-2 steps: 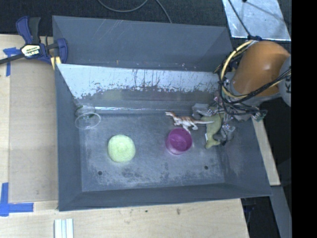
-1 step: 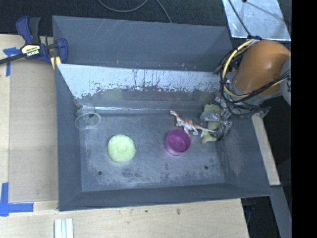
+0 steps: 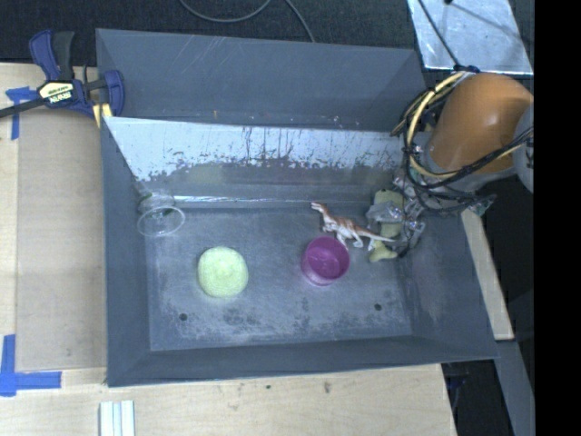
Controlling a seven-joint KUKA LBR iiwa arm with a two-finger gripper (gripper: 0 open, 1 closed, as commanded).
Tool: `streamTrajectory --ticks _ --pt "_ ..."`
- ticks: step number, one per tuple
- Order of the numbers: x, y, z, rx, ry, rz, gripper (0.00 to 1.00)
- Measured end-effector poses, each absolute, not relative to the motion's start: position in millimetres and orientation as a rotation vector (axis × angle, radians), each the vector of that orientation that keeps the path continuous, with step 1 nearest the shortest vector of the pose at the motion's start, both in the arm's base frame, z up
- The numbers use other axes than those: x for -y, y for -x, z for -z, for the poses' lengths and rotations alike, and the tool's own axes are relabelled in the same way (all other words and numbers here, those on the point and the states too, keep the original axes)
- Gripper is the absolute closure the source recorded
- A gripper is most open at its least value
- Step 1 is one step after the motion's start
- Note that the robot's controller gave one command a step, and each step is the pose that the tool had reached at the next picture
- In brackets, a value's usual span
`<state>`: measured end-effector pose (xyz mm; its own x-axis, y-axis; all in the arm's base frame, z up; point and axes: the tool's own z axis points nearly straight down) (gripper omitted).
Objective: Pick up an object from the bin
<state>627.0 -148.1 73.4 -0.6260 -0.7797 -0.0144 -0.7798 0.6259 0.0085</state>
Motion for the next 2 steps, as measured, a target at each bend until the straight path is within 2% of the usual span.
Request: streamTrajectory --ticks 1,2 --pt "148 -626.1 -77 -2.819 1.370 -0.020 1.00" --pt "151 -623.9 -98 -2.825 1.373 -0.012 1.00"
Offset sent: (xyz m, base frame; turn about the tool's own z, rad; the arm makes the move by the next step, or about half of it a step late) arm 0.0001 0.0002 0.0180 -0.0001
